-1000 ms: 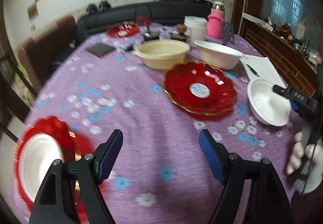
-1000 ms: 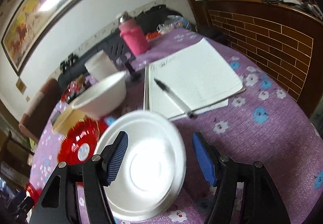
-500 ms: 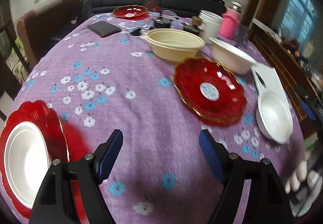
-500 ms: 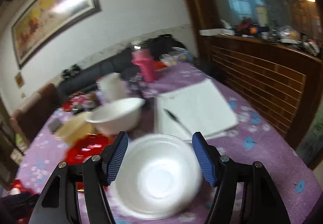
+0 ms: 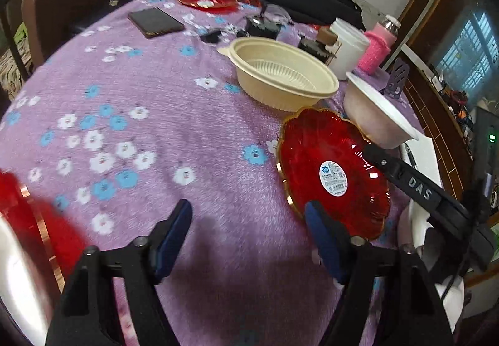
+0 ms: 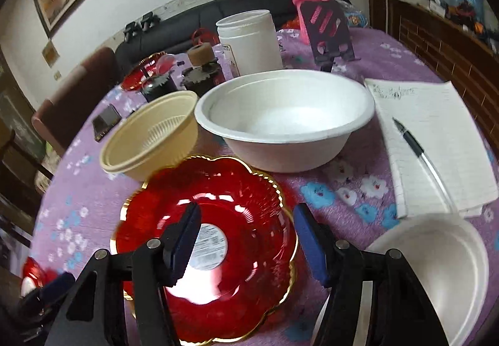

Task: Organize plates and bowls
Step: 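Grasp the rim of the small labelled red plate and lift it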

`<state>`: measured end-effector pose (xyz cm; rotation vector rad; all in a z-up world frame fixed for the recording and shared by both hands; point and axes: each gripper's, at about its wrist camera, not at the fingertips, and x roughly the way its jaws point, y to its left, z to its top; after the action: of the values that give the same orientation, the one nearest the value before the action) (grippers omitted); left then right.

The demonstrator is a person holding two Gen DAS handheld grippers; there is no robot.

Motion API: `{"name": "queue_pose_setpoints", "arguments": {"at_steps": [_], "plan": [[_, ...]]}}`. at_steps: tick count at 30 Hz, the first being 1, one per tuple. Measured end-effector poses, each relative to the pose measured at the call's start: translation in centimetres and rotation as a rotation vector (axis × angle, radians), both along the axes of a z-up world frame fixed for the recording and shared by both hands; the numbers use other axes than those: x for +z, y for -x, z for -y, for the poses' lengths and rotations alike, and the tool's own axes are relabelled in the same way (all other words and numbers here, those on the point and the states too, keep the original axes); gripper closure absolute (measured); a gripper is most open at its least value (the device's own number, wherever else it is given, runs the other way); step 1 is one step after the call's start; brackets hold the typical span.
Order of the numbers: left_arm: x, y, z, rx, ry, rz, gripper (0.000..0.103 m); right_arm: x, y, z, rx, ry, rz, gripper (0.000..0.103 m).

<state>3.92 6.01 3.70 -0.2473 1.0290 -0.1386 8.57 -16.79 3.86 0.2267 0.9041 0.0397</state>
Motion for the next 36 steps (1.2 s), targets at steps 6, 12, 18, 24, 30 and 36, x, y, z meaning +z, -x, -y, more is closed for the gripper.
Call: {"name": "queue_pose_setpoints", "arguments": {"at_steps": [6,12,18,24,30,36], "plan": [[-2.2,-3.1,1.4,0.004,-0.015,-0.035,0.052,-2.5,-1.5,-0.4,0.039,0.020,-0.040,0.039],[-2.4,-4.2,3.3,-0.036,-0.057,-0.024,0.053,-2.7,-1.1,-0.9,0.084,-0.021,-0.063,0.073],[-2.3,-3.9,2.2,0.002,-0.047,-0.043,0.075,-2.7,-0.6,0.1,0.064,-0.146,-0.075,0.076],[-1.2,-2.1,-1.2,0.070,0.012,-0.033,0.087,-1.7,0.5,-0.3,0.128,-0.300,-0.018,0.080],[1.7,1.5,-4.0,0.125,0.037,0.069,0.087,0.9,2.6,-3.2,0.207,-0.335,0.070,0.080],[4.6,5.6,-7.2,0.161,0.021,0.164,0.087,3.6,6.1,-6.5,0.269,-0.362,0.125,0.079]]}}
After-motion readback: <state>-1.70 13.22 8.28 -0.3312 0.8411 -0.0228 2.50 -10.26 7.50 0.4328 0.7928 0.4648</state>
